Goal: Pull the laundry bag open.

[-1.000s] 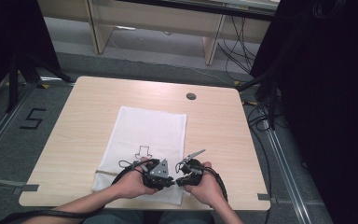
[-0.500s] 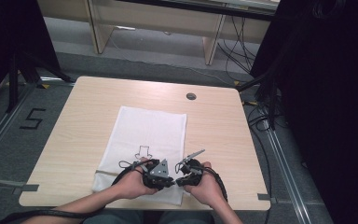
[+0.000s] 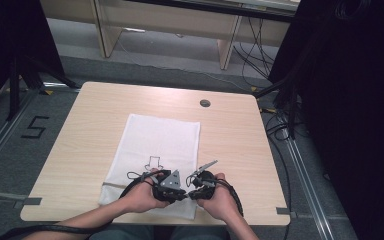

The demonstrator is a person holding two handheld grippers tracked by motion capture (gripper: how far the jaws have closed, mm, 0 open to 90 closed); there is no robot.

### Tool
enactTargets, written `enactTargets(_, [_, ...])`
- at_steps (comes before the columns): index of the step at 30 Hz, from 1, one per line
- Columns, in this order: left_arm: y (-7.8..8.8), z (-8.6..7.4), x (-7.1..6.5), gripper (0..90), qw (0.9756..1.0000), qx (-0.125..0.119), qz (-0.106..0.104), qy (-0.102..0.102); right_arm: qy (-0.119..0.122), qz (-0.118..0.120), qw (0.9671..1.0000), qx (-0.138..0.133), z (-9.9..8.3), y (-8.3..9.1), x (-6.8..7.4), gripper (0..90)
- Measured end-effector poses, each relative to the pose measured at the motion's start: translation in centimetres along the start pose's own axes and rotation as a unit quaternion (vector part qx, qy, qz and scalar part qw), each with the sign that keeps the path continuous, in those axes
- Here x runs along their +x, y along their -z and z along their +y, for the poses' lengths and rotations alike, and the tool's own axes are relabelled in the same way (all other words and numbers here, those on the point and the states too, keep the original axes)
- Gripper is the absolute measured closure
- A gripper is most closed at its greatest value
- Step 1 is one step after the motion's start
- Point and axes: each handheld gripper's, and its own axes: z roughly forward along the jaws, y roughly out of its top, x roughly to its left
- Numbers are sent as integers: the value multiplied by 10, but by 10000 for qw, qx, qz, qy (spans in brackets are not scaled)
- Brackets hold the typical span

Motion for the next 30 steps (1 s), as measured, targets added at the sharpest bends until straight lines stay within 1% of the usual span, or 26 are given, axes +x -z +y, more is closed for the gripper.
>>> enactTargets(1, [0,0,0,815,10000,3,0,2,110,12,9999,-41,0,-1,-1,900])
enactTargets(5, [0,1,-1,816,10000,15,5,-11,121,52,9999,-76,0,-1,-2,900])
enactTargets(6, [1,1,-1,816,10000,22,9,-11,84,44,9999,-52,0,0,-1,900])
enactTargets(7, [1,1,0,816,9999,35,13,-113,-58,76,10000,0,-1,0,1,900])
enactTargets(8, [1,1,0,816,10000,33,8,-84,20,48,10000,-40,0,0,-1,900])
enactTargets(9, [1,1,0,816,10000,18,12,-71,33,54,10000,-47,0,0,-1,900])
enactTargets(10, [1,1,0,816,9999,15,13,-113,22,49,10000,-41,0,0,-1,900])
enactTargets(11, [1,1,-1,816,10000,14,9,-64,27,58,10000,-48,0,0,-1,900])
enactTargets(12, [1,1,0,817,9999,15,12,-124,24,59,10000,-48,0,0,-1,900])
enactTargets(13, [1,2,0,817,9999,14,-11,-116,-3,66,10000,-35,0,0,0,900])
enactTargets(14, [1,1,-1,817,10000,13,15,-41,-33,74,10000,-13,0,0,0,900])
enactTargets(15, [2,2,-1,817,10000,71,18,-53,0,44,10000,-30,0,0,0,900])
enactTargets(16, [4,2,0,880,9999,78,19,-93,-2,61,10000,-6,0,0,0,900])
enactTargets(17, [6,2,0,874,10000,49,-6,15,103,14,9999,-36,0,-1,-1,900])
enactTargets(18, [8,2,1,874,10000,13,-21,1,123,14,9999,-28,1,0,-1,900])
enactTargets(19, [9,3,2,874,10000,35,-18,-91,47,-10,10000,-8,1,0,1,900])
enactTargets(21, [7,2,0,873,10000,-17,4,-13,66,-38,10000,8,0,0,1,900])
enactTargets(22, [6,1,0,873,10000,7,12,-23,45,-12,10000,-15,0,0,1,900])
enactTargets(23, [6,0,1,872,10000,-8,9,-37,103,9,9999,-18,1,0,-1,900])
enactTargets(24, [6,-1,1,872,10000,-28,-2,-17,89,-12,10000,-24,0,0,-1,900])
enactTargets(25, [6,0,2,872,10000,-13,-35,-7,93,28,9999,-26,1,-1,-1,900])
enactTargets(27, [6,0,1,872,10000,-15,-1,-32,143,14,9999,-36,1,-1,-2,900])
enactTargets(28, [6,0,1,872,10000,-11,5,-41,92,21,10000,-23,1,-1,-1,900])
enactTargets(29, [6,0,2,872,10000,-19,-16,-21,106,32,9999,-36,0,-1,-2,900])
enactTargets(30, [6,0,2,872,10000,-7,-12,-17,9,41,10000,-20,0,0,-2,900])
